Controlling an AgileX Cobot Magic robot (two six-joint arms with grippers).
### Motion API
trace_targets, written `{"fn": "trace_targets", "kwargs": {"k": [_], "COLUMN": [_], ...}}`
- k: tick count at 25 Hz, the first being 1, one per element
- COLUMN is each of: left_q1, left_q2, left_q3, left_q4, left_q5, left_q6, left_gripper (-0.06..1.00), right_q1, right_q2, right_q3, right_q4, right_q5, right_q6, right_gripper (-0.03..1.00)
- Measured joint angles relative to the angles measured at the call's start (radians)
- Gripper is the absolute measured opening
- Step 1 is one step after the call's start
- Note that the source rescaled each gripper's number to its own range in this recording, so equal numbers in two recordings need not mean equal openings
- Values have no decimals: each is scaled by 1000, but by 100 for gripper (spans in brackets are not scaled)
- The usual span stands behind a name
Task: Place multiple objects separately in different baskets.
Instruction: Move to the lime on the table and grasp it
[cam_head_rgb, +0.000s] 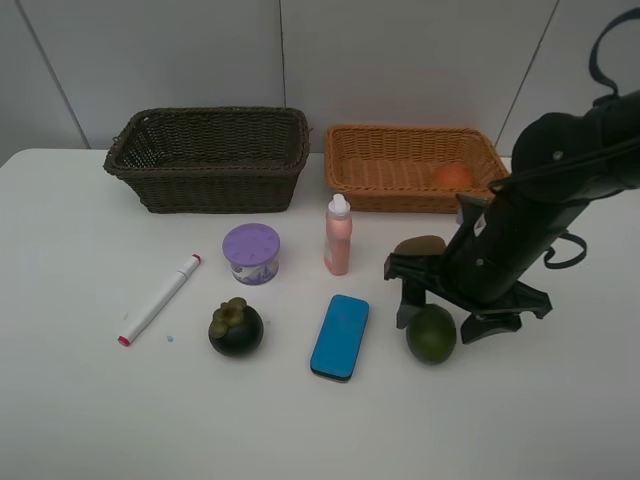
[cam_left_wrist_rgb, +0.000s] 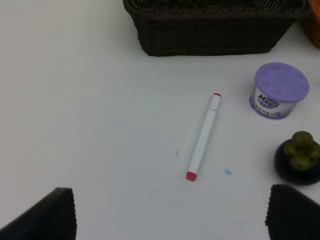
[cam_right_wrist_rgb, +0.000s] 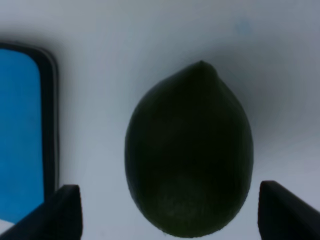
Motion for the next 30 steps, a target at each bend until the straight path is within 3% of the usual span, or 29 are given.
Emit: {"fn": "trace_targets", "kwargs": {"k": [30], "left_q1": [0], "left_q2": [0], "left_q3": [0], "left_q4": [0], "left_q5": [0], "left_q6": [0], "left_gripper": [100], "right_q1": [35], "right_q2": [110], "right_q3": [0], "right_q4": [16], "right_q5": [-81], "right_q6": [23], "right_gripper": [75]}}
